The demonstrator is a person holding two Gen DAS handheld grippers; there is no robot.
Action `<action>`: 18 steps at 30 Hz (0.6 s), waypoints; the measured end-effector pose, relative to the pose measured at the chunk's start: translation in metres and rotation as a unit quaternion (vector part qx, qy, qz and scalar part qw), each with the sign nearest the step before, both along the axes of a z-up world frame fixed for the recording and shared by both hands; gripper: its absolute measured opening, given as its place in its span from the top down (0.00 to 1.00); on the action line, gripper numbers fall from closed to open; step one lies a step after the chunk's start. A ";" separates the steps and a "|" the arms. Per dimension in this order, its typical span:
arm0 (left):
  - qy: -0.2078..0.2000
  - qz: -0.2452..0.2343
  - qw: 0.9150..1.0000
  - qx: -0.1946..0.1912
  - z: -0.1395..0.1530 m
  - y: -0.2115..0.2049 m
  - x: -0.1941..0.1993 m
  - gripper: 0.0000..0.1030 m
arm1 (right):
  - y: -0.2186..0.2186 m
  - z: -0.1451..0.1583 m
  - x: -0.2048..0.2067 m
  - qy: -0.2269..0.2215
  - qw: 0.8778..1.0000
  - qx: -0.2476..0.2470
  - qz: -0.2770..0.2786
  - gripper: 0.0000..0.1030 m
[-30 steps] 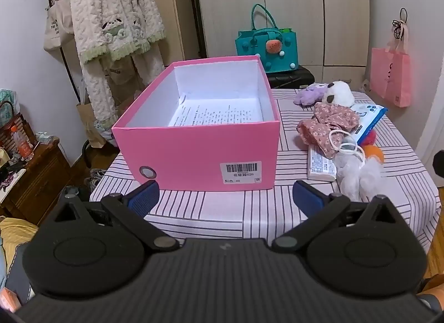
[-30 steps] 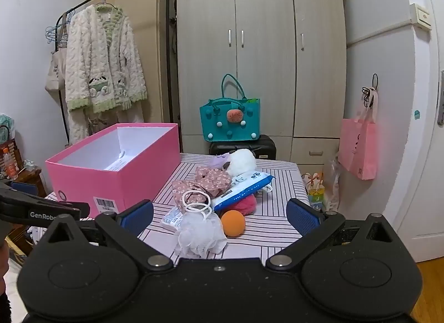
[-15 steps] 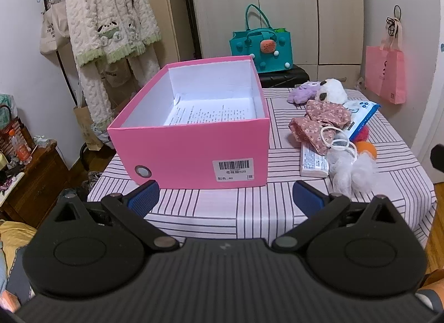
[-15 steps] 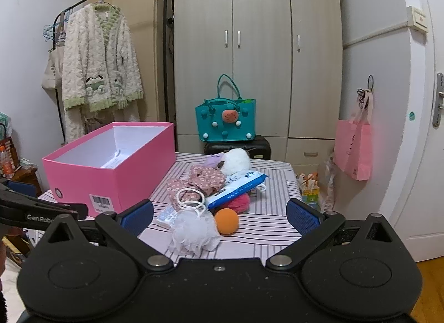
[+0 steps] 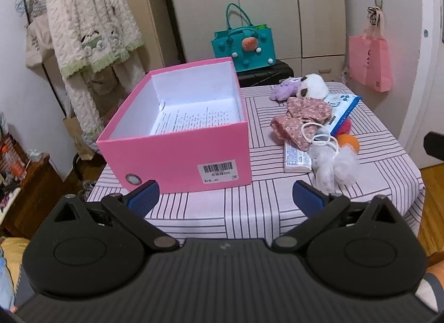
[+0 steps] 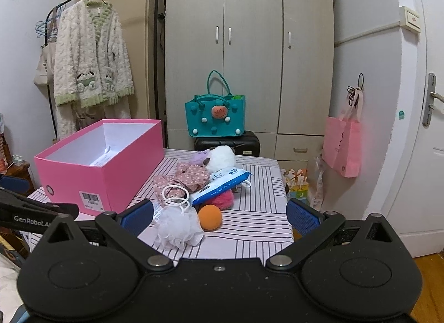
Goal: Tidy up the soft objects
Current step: 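Move both tools toward the pile of soft items on the table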
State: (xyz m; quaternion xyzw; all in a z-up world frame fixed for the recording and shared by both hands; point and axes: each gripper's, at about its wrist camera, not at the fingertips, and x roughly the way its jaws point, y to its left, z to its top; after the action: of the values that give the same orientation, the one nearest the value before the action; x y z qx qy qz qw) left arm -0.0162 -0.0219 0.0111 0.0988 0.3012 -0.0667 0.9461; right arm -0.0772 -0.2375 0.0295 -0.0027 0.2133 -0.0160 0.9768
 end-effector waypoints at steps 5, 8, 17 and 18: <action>0.011 -0.025 1.000 -0.004 0.002 -0.005 -0.002 0.00 | -0.005 0.005 -0.001 -0.001 1.000 0.007 0.004 0.00; 0.014 -0.033 0.999 -0.007 0.002 -0.007 -0.006 0.00 | -0.007 0.006 -0.002 -0.001 1.000 0.011 0.007 0.00; 0.007 -0.016 0.999 -0.033 0.002 -0.003 -0.007 0.00 | -0.011 0.006 -0.008 -0.007 1.000 0.017 0.005 0.00; 0.006 -0.013 0.999 -0.037 0.001 -0.002 -0.007 0.00 | -0.011 0.006 -0.009 -0.008 1.000 0.017 0.006 0.00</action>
State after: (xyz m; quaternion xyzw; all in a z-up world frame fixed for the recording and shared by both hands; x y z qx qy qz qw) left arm -0.0228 -0.0240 0.0122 0.0677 0.3026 -0.0910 0.9463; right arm -0.0858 -0.2485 0.0352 0.0130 0.2059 -0.0061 0.9785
